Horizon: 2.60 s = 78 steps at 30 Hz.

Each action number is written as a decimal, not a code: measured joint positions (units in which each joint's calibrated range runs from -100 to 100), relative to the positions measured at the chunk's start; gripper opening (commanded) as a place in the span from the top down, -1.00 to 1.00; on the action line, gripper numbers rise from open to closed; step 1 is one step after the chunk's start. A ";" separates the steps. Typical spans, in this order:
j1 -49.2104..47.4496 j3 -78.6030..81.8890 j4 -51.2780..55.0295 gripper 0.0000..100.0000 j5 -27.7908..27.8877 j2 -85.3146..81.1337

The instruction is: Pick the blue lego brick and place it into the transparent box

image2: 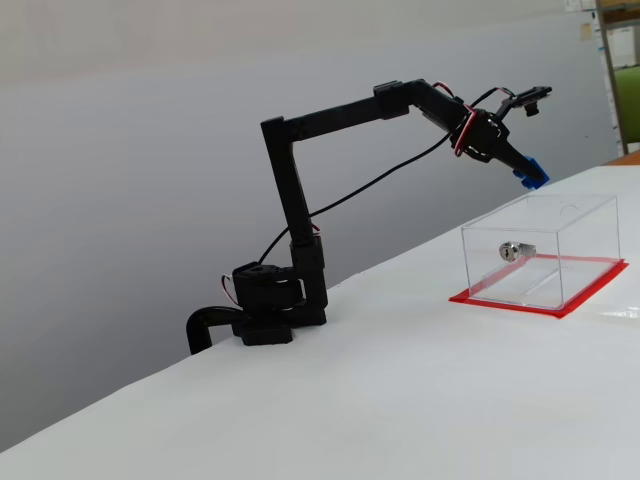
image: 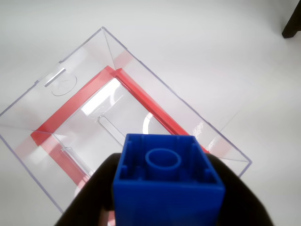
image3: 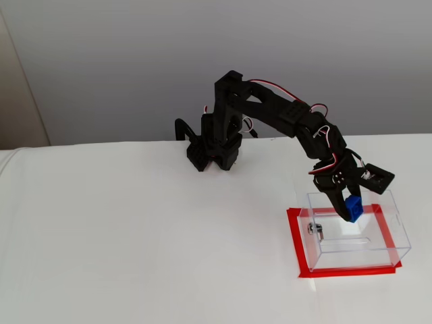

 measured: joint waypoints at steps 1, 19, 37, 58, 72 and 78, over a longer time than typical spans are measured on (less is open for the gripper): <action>0.00 0.00 0.00 0.72 0.00 0.00; -0.64 0.00 0.00 0.45 0.00 0.00; -0.85 0.00 0.00 0.80 0.00 0.00; 12.93 0.00 0.00 0.96 0.83 -18.27; 36.65 15.36 0.00 0.97 0.83 -36.11; 44.55 27.18 0.00 0.97 0.88 -44.99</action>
